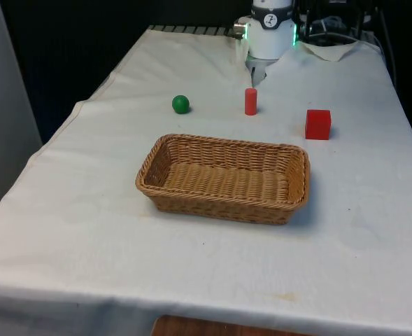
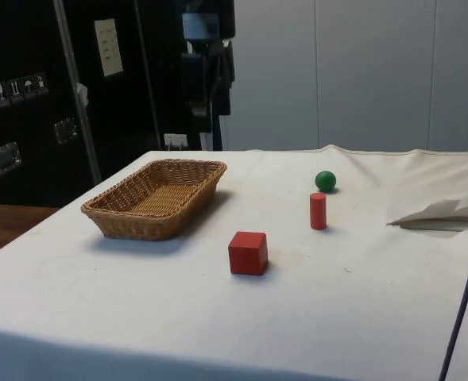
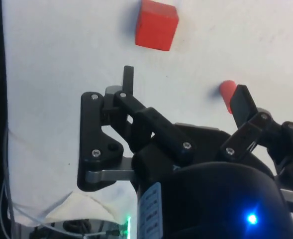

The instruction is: Pick up the object to the left of the cylinder and place it into the basket.

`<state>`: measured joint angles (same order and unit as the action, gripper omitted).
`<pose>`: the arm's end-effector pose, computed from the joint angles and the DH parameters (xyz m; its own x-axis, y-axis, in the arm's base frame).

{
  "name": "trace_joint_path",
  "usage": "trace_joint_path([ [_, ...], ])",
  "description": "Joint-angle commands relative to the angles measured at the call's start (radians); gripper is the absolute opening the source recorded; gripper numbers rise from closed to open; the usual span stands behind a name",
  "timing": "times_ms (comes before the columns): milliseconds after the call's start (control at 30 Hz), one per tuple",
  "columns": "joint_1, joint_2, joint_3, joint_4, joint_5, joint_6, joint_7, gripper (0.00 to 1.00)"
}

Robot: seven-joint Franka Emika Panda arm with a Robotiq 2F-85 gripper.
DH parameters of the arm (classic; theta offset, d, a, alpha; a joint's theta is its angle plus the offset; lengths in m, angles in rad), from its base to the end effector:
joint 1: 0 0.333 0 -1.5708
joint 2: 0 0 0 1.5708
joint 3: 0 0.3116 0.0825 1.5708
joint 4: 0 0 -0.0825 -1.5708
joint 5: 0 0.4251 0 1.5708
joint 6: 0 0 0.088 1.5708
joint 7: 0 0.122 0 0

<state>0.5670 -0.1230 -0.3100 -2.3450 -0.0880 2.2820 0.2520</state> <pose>0.5103 0.1318 0.3407 0.9962 0.0622 0.0606 0.0612 -0.9980 0.0177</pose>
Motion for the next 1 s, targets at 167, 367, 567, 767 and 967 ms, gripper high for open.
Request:
trace_joint_path([
  [167,0.000,0.017,0.032,-0.045,-0.018,0.083,0.054,1.00],
  [367,-0.001,0.044,0.044,-0.076,-0.016,0.141,0.077,1.00],
  [567,-0.001,0.073,0.044,-0.105,-0.014,0.199,0.092,1.00],
  [767,-0.001,0.105,0.041,-0.135,-0.011,0.255,0.098,1.00],
  [967,-0.002,0.142,0.038,-0.161,-0.008,0.309,0.102,1.00],
])
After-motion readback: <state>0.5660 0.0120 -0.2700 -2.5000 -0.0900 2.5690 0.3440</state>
